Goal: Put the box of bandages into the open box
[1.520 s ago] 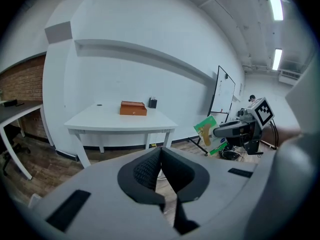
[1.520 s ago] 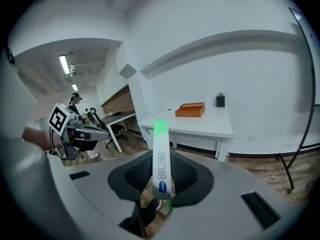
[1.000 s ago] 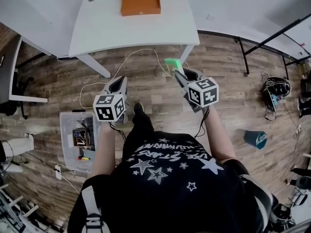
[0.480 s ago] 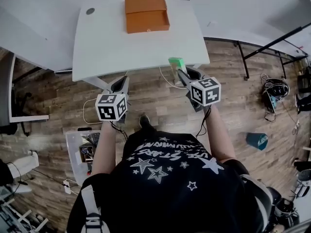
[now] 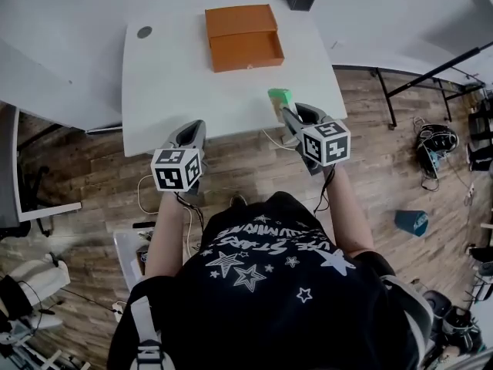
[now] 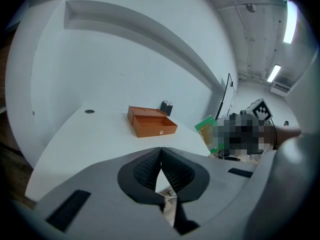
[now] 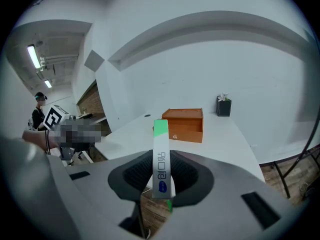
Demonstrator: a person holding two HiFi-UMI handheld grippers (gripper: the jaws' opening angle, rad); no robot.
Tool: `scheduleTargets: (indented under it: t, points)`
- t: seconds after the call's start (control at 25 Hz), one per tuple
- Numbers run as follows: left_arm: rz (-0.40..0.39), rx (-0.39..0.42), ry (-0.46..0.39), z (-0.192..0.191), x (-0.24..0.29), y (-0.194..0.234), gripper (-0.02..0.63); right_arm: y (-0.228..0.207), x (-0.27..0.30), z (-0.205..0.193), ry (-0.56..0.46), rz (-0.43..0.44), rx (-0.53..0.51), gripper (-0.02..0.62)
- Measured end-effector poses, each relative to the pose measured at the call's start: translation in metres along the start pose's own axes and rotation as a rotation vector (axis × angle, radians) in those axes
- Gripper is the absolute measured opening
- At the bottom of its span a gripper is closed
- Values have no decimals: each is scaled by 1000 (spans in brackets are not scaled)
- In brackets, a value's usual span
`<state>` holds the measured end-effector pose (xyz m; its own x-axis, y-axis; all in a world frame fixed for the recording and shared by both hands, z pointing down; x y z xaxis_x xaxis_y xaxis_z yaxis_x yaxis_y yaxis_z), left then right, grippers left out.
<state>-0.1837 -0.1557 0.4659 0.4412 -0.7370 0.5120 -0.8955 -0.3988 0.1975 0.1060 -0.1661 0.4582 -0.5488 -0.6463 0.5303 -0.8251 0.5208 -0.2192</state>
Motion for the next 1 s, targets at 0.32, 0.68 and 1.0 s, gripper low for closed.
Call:
scheduleTargets:
  t: [0.32,0.68,1.0]
  points:
    - [-13,-21,19,-3,12,7,20,-6,9,8,22,-10,-12,115]
    - [74,-35,6,16,21,28,20,-33,53,45,16,54,-65,115]
    - [137,-46,-16,45,43,38,20,-59,90,88,16,121,-135,115]
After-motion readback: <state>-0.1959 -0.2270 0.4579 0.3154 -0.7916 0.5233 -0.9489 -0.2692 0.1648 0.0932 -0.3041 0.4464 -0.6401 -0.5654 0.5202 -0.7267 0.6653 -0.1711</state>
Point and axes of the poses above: the fingertips, and each gripper's own axes: x forward along the fingers, y to its left, z out of its top, the point moved 7 cm from there along -x, backward along the fingers, and after that the axes turned 6 degrees about z, right-handed, at the moved point
